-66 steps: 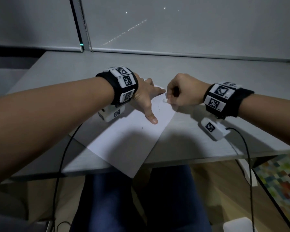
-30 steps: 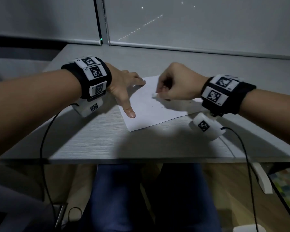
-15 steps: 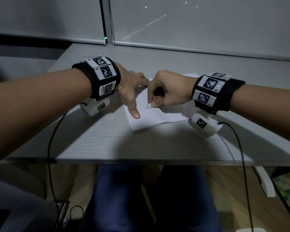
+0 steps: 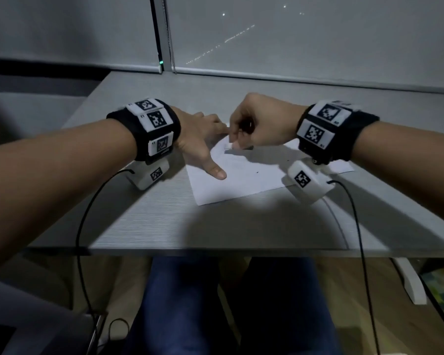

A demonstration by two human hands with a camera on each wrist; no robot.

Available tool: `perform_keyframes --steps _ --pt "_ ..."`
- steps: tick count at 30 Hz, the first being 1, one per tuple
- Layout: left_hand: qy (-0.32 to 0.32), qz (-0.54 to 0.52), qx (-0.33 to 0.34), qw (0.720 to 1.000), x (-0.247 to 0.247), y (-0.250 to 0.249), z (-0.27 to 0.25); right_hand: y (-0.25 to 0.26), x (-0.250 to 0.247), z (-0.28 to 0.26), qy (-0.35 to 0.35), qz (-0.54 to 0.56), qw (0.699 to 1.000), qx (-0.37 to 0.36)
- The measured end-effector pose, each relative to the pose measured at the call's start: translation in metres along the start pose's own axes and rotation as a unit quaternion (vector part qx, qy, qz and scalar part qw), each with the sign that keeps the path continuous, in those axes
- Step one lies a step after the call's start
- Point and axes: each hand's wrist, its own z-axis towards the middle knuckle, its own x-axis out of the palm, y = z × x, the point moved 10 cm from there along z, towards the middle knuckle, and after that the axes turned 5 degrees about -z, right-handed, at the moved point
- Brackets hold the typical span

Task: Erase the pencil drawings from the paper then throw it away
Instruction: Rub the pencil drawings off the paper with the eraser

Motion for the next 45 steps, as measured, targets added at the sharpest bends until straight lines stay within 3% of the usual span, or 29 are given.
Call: perform_keyframes --steps 3,7,13,19,28,33,35,41,45 --pt "0.005 0.024 0.016 1.0 0.007 -0.001 0.004 0.016 0.008 0.012 -0.034 -0.027 0.999 -0.015" --pt "0.021 0.026 0.013 0.999 0.009 0.0 0.003 0.022 0.021 0.013 -0.029 -0.028 0.999 -0.027" --pt "0.011 0.024 0.002 1.0 0.008 0.006 0.011 0.022 0.031 -0.02 0.098 0.006 0.992 -0.082" --pt "0.011 0.015 0.008 1.0 0.008 0.004 0.009 0.017 0.014 0.001 -0.023 0.038 0.997 -0.06" --pt "0.002 -0.015 -0.014 1.0 0.007 0.009 0.002 -0.003 0.028 -0.034 0.089 0.022 0.994 -0.061" --pt "-0.004 -0.034 -0.006 0.999 0.011 0.019 -0.012 -0.055 -0.03 -0.022 -0.115 0.053 0.99 0.061" --pt "0.008 -0.046 -0.003 0.999 0.014 0.022 -0.012 -0.051 -0.027 -0.012 -0.101 0.058 0.99 0.079" --pt "0.015 -0.068 0.012 0.997 0.016 0.022 -0.014 0.021 0.022 0.018 -0.012 0.068 0.998 0.007" --pt "0.012 -0.065 0.01 0.998 0.014 0.022 -0.012 0.017 0.026 0.022 -0.026 0.034 0.999 0.034"
